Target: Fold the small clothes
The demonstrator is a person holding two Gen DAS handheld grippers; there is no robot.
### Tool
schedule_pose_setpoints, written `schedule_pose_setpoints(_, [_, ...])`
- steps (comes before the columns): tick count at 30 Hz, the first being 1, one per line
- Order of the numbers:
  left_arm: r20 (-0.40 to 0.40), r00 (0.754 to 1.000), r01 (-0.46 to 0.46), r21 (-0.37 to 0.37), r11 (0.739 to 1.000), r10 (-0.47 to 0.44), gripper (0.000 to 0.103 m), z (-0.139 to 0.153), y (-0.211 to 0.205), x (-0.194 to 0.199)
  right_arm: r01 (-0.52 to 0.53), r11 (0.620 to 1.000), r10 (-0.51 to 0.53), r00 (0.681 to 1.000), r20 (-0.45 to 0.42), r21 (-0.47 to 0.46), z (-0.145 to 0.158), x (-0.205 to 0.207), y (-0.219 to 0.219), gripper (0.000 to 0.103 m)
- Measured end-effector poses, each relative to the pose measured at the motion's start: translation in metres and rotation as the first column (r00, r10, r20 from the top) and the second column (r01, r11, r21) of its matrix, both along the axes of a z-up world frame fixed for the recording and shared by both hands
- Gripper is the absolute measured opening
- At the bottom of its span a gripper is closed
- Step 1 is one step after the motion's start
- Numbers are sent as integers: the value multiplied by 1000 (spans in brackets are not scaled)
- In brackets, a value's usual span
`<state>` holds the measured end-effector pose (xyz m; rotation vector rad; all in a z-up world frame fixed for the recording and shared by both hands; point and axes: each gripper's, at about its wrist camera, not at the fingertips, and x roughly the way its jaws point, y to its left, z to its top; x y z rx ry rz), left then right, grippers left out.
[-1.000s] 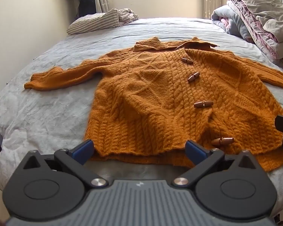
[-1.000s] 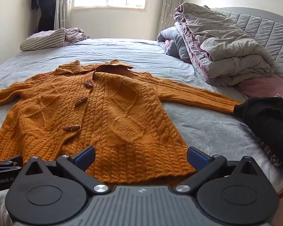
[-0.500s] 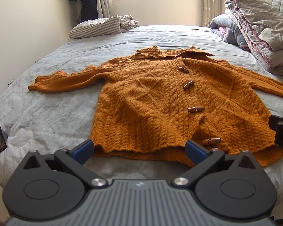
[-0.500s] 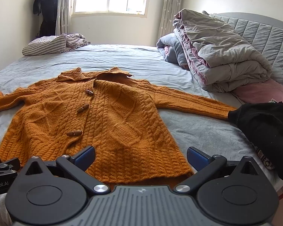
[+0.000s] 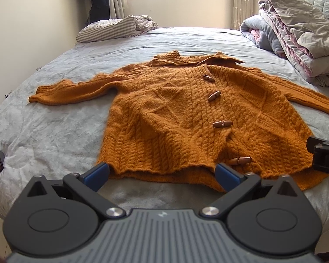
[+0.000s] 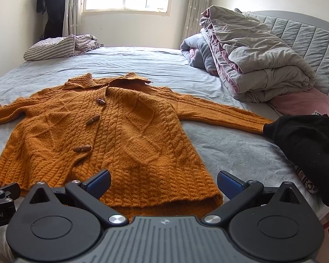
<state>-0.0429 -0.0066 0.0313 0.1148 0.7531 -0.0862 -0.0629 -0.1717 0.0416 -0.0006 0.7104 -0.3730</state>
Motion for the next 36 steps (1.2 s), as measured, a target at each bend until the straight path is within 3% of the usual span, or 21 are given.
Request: schedule_pose_setpoints(36, [-2, 1000, -4, -8, 1000, 4, 102, -1, 5, 1, -13, 1000, 13, 1000, -8, -15, -2, 3, 8, 103])
